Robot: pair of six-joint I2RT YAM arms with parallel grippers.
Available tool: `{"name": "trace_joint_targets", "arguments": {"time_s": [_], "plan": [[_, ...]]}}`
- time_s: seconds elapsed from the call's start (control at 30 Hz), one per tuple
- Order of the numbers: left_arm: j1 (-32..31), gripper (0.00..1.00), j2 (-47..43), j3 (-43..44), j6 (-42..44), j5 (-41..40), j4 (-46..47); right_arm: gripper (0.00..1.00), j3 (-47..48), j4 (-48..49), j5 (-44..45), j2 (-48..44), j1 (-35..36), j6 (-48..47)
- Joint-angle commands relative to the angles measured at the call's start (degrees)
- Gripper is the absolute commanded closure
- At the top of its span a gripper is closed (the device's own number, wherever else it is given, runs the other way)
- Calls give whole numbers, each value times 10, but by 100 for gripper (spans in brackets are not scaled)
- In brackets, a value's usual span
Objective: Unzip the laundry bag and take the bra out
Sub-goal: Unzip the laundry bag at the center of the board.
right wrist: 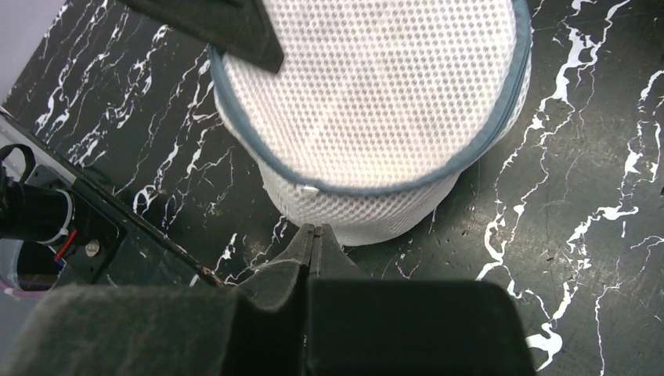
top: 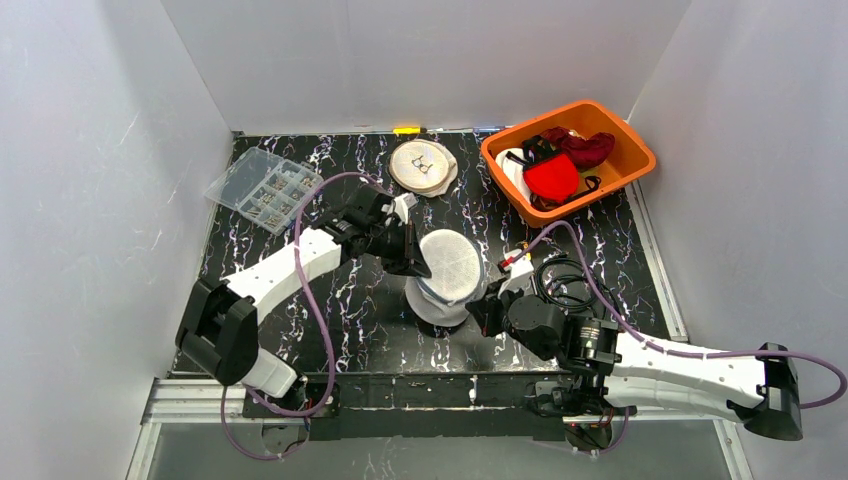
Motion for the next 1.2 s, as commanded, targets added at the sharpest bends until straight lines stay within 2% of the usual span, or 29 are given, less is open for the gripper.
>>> {"name": "trace_joint_targets", "arguments": {"time_s": [0.0, 0.03, 0.17, 0.3, 0.4, 0.43, 0.53, 0.6, 0.67, 0.77, 0.8, 0.9, 1.17], "plan": [[14, 91, 27, 45, 46, -40, -57, 99, -14, 11, -9, 9, 3, -15], [14, 87, 28, 46, 38, -50, -59, 99, -16, 19, -11, 14, 2, -15], [14, 60, -3, 20, 16, -75, -46, 99, -16, 50, -21, 38, 2, -16], [14, 43, -40, 1, 8, -95, -63, 99, -11, 60, -19, 53, 3, -19], [14, 40, -63, -8, 5, -112, -81, 99, -10, 56, -1, 57, 3, -13], [14, 39, -71, -11, 4, -117, -85, 95, -10, 57, 2, 57, 3, -11], [14, 39, -96, -22, -2, -129, -100, 54, -13, 73, -14, 54, 2, -8], [14, 38, -112, -34, -10, -134, -105, 39, -15, 92, -27, 52, 3, -2], [14, 38, -131, -45, -22, -138, -109, 32, -16, 108, -38, 54, 2, 5], [14, 37, -159, -77, -61, -137, -100, 27, -18, 132, -58, 56, 1, 14], [14, 35, -187, -130, -120, -125, -40, 24, -26, 161, -85, 59, -8, 24], [14, 33, -199, -170, -163, -120, 21, 23, -30, 185, -105, 62, -17, 34], [14, 38, -150, -155, -189, -117, 60, 18, -41, 226, -150, 54, -53, 71]]}}
